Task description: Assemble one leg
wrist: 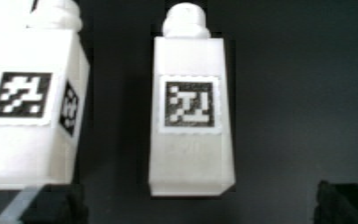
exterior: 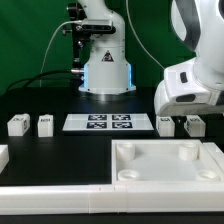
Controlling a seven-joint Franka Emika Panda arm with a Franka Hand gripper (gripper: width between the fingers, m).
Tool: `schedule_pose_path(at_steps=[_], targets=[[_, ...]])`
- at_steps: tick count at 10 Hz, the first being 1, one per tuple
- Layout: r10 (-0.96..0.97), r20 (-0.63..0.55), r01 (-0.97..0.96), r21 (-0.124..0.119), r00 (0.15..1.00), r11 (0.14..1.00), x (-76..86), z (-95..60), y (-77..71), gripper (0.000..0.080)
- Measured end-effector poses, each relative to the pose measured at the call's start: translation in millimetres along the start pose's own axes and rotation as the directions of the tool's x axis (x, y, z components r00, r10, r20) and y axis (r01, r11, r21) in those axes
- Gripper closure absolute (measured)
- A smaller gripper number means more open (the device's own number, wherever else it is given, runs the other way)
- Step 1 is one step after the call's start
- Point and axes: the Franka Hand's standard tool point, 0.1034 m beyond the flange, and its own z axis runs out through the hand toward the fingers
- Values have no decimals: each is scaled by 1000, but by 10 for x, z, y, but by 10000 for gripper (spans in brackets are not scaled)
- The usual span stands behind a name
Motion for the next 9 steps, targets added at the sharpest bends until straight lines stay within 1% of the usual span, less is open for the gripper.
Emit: schedule_pose_path(at_steps=[1,2,4,5,6,7,8,9], targets=[[3,3,-3,-5,1000,1000,-13,46,-19,150],[3,2,-3,-4,1000,1000,-9,40,-14,150],[5,50,-4,-7,999,1000,-34,70,2,150],[4,54,-4,-7,999,1000,-30,81,0,150],[4,138,-2,-17,990,1000,-123,133,14,150],[-1,283,8,-23,959,1000,-146,162,-1,150],[-5,294,10,-15,956,1000,-30,166,-43,150],[-8,293,13,-16,956,1000,-38,175,-59,150]])
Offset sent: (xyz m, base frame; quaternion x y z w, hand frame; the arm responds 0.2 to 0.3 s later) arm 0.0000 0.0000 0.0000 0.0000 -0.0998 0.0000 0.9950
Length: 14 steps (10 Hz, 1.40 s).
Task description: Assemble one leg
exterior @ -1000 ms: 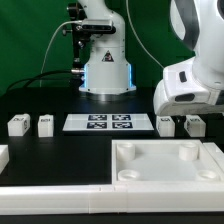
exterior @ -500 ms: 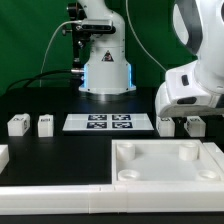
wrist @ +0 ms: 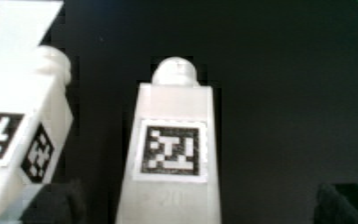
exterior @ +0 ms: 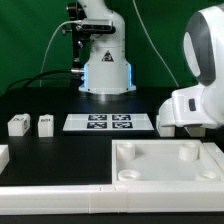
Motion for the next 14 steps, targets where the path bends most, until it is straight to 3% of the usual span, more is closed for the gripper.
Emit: schedule_pose_path(at_steps=[9,10,11,12,13,14], targets=[[-12,-18,12,1,1000,1000,83,154,13,150],[-12,-18,12,1,1000,1000,82,156,13,176],[-11,-17,11,1,1000,1000,81,160,14,323],[-9,-17,9,1,1000,1000,81,161,17,323],[0,-17,0,2,1000,1000,83,159,25,461],[1,-17,-1,3,1000,1000,84,156,33,508]])
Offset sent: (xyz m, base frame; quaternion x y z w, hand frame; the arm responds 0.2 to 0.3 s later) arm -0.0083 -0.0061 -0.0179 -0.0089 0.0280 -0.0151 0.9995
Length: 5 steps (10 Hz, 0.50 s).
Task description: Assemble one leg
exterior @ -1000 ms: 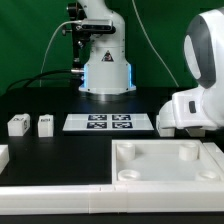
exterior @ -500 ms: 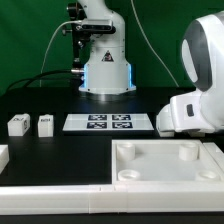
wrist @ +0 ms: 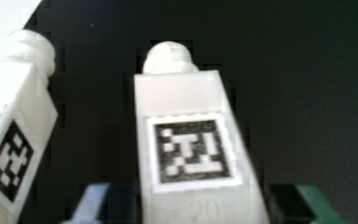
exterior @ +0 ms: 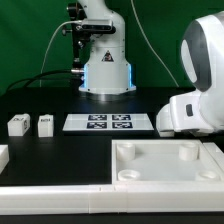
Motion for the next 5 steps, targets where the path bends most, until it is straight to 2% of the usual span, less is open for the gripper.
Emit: schedule_pose_path(at_steps=[4,5], targets=[[0,-2,0,0,1000,1000,-3,-8,-4,508],[17,-7,-17,-2,1000,1000,-39,-63,-8,508]])
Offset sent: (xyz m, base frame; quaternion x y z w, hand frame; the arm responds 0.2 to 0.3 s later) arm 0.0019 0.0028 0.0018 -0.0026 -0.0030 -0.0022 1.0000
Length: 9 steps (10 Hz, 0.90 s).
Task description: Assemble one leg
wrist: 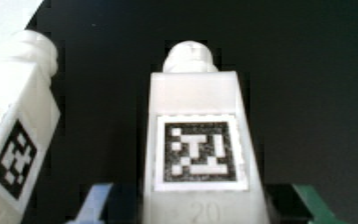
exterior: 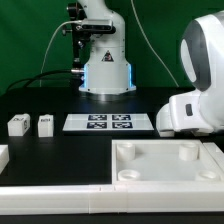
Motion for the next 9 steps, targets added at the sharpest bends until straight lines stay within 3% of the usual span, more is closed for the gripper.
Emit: schedule_pose_path(at_steps=[3,6,9], targets=[[17,-24,-17,-6,1000,1000,-270,-295,32,506],[11,-52,-11,10,999,1000,-485,-611,170,506],[10,-102,-9,17,995,1000,-462,-677,173,506]])
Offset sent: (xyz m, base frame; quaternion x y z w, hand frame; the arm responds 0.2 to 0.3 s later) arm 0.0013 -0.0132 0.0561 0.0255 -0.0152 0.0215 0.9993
